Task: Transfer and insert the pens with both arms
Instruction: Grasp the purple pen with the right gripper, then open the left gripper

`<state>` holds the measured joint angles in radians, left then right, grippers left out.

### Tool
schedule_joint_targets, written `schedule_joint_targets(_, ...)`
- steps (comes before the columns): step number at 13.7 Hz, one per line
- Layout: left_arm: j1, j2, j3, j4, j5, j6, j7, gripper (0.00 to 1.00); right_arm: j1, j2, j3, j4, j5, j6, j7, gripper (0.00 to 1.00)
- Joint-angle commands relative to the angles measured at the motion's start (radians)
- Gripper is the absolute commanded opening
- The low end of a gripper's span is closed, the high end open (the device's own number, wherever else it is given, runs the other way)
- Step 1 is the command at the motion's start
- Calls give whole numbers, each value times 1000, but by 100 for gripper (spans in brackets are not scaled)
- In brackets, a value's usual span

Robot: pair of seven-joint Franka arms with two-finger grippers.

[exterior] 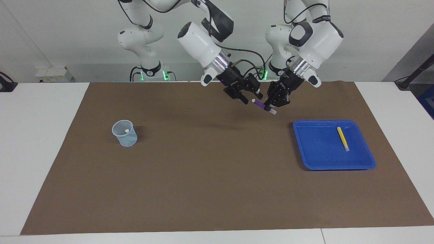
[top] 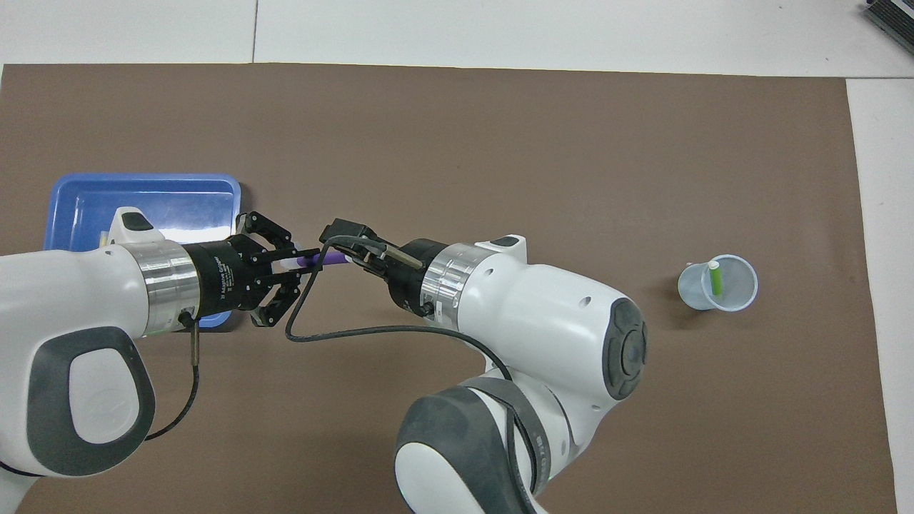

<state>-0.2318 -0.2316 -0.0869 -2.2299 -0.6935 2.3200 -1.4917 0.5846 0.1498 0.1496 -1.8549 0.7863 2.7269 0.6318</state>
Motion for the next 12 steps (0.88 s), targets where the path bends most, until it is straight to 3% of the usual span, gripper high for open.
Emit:
schedule_joint_targets(1, -21, -34, 12, -31, -17, 19, -21, 0, 23, 37, 2, 30, 14, 25, -27, 73)
schedule_joint_targets(6, -23, -34, 12, -31, -17, 19, -30, 0, 46, 63, 2, 30, 11, 76, -43, 55)
schedule_joint_targets(10, -23, -34, 12, -30, -17, 19, -35, 0, 38, 65, 2, 30, 8, 70, -56, 50)
schedule_joint_targets(12, -23, -34, 12, -30, -17, 19, -36, 0, 34, 66, 2, 28, 8, 65, -81, 42)
